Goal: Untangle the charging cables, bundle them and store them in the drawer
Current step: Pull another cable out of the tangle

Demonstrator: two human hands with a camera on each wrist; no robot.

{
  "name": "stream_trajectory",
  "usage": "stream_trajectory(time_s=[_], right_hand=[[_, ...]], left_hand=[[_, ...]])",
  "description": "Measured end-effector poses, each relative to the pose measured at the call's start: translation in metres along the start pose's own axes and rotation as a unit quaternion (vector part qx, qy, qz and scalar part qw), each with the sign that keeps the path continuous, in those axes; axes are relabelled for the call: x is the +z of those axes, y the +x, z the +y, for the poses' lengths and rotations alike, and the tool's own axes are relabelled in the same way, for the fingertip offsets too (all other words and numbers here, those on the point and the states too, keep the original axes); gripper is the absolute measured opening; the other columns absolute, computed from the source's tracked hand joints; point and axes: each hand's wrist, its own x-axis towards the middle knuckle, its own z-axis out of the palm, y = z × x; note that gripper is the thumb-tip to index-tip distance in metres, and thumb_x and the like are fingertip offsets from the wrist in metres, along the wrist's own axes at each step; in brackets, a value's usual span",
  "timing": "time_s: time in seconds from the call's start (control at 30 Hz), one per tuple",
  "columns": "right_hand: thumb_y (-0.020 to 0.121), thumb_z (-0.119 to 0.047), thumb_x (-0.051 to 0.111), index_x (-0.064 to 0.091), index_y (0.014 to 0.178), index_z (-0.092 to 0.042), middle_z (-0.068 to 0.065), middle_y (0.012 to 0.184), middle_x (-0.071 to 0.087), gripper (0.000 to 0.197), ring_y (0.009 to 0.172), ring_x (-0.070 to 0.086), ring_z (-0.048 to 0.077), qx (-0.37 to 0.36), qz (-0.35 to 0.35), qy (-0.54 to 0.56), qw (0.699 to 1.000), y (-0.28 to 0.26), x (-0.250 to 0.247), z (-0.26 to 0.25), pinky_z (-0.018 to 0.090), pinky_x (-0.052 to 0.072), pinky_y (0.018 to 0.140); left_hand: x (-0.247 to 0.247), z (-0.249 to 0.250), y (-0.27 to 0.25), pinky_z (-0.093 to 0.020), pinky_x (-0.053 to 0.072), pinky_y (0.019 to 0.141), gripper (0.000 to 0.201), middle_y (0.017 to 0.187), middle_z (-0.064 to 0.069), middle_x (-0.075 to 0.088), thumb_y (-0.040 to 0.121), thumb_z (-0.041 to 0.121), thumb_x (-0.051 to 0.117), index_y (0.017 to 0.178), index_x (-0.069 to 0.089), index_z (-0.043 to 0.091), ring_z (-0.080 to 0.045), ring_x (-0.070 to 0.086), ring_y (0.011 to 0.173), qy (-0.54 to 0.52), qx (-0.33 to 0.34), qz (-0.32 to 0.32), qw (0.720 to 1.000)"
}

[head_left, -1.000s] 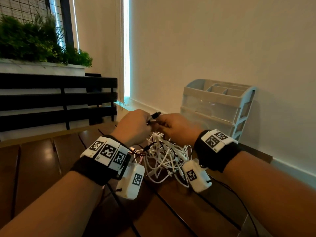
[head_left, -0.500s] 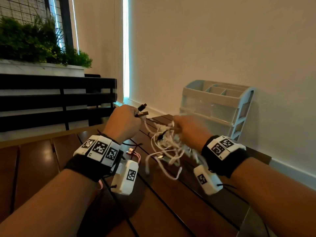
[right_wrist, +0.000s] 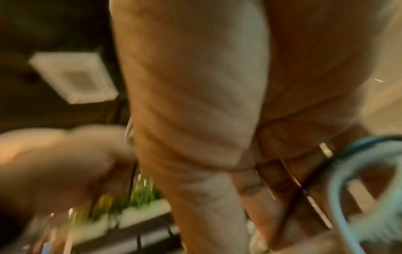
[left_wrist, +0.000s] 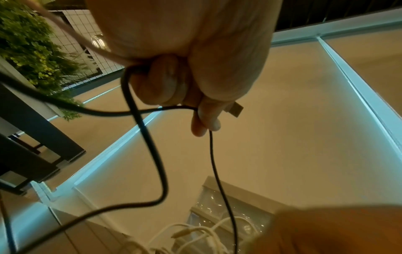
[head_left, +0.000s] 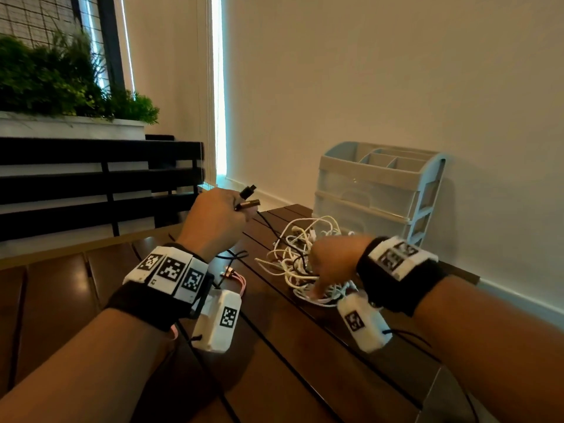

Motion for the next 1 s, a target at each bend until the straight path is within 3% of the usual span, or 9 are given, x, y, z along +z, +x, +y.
stream_trajectory(time_s=[0.07, 0.17, 0.37, 0.47, 0.57, 0.63, 0.73, 0.83, 1.0], right_hand=[[0.081, -0.051, 0.069, 0.065, 0.091, -0.013, -0.001, 0.084, 0.067, 0.04, 0.079, 0.063, 0.017, -0.002, 0.084, 0.163, 0.983, -0.003, -0.017, 0.004, 0.033, 0.053, 0.073], [0.085, -0.033, 0.07, 0.061, 0.105, -0.012, 0.004, 0.093, 0.069, 0.031, 0.074, 0.07, 0.019, -0.042, 0.186, 0.384, 0.903, 0.0, -0.026, -0.005, 0.028, 0.058, 0.067], [0.092, -0.032, 0.059, 0.064, 0.083, -0.021, -0.007, 0.077, 0.062, 0.015, 0.069, 0.059, 0.01, -0.043, 0.089, 0.241, 0.965, 0.02, -0.006, 0.001, 0.022, 0.047, 0.061], [0.097, -0.029, 0.05, 0.059, 0.09, -0.015, -0.001, 0.079, 0.053, 0.019, 0.071, 0.052, 0.016, 0.0, 0.148, 0.121, 0.982, 0.019, -0.01, 0.015, 0.024, 0.035, 0.057], [0.093, -0.019, 0.054, 0.05, 0.074, -0.018, -0.003, 0.071, 0.047, 0.02, 0.075, 0.048, 0.018, 0.014, 0.199, 0.09, 0.976, 0.021, -0.012, 0.021, 0.026, 0.031, 0.063], [0.089, -0.014, 0.06, 0.058, 0.071, -0.014, -0.003, 0.07, 0.052, 0.018, 0.072, 0.05, 0.017, -0.003, 0.211, 0.1, 0.972, 0.02, -0.013, 0.019, 0.025, 0.033, 0.064], [0.088, -0.013, 0.062, 0.072, 0.089, -0.009, 0.004, 0.085, 0.066, 0.012, 0.078, 0.058, 0.019, -0.036, 0.224, 0.072, 0.971, 0.014, -0.016, 0.006, 0.025, 0.039, 0.066], [0.087, -0.015, 0.062, 0.074, 0.092, -0.012, 0.005, 0.086, 0.069, 0.014, 0.08, 0.062, 0.021, -0.065, 0.247, 0.074, 0.964, 0.013, -0.017, -0.007, 0.029, 0.05, 0.071], [0.089, -0.019, 0.061, 0.068, 0.077, -0.012, -0.003, 0.062, 0.052, 0.016, 0.057, 0.048, 0.014, -0.06, 0.234, 0.091, 0.966, 0.014, -0.018, -0.018, 0.018, 0.031, 0.049]], left_hand=[[0.002, 0.005, -0.001, -0.024, 0.035, 0.053, 0.019, 0.07, 0.003, 0.057, 0.089, 0.028, 0.067, 0.075, 0.065, 0.016, -0.014, 0.055, 0.067, -0.021, 0.004, -0.012, 1.0], [0.003, 0.014, -0.004, -0.023, 0.036, 0.053, 0.018, 0.069, 0.0, 0.061, 0.088, 0.027, 0.068, 0.072, 0.065, 0.02, -0.016, 0.056, 0.065, -0.055, 0.017, -0.014, 0.998], [-0.015, 0.014, -0.003, -0.025, 0.038, 0.056, 0.021, 0.073, -0.001, 0.064, 0.09, 0.029, 0.066, 0.072, 0.064, 0.019, -0.014, 0.057, 0.066, -0.027, 0.03, 0.022, 0.999], [-0.023, 0.003, 0.002, -0.026, 0.037, 0.054, 0.024, 0.074, -0.002, 0.063, 0.091, 0.034, 0.063, 0.073, 0.063, 0.019, -0.018, 0.058, 0.067, 0.067, 0.029, 0.031, 0.997], [-0.02, -0.004, 0.001, -0.027, 0.042, 0.06, 0.019, 0.075, 0.0, 0.058, 0.091, 0.035, 0.061, 0.092, 0.07, 0.019, -0.018, 0.055, 0.07, 0.184, 0.009, 0.015, 0.983], [-0.015, -0.005, -0.002, -0.033, 0.047, 0.069, 0.016, 0.083, -0.003, 0.059, 0.09, 0.023, 0.057, 0.101, 0.068, 0.019, -0.026, 0.06, 0.08, 0.244, 0.001, 0.011, 0.97], [-0.001, 0.001, -0.005, -0.032, 0.049, 0.07, 0.019, 0.091, -0.005, 0.065, 0.089, 0.02, 0.055, 0.103, 0.068, 0.019, -0.024, 0.061, 0.083, 0.194, 0.021, -0.03, 0.98], [0.015, 0.011, -0.009, -0.031, 0.051, 0.068, 0.021, 0.084, 0.0, 0.067, 0.086, 0.039, 0.066, 0.092, 0.072, 0.019, -0.016, 0.061, 0.079, 0.116, 0.062, -0.101, 0.986], [0.039, 0.0, -0.015, -0.03, 0.047, 0.063, 0.018, 0.078, 0.0, 0.064, 0.084, 0.034, 0.069, 0.088, 0.071, 0.017, -0.018, 0.061, 0.075, 0.148, 0.078, -0.145, 0.975]])
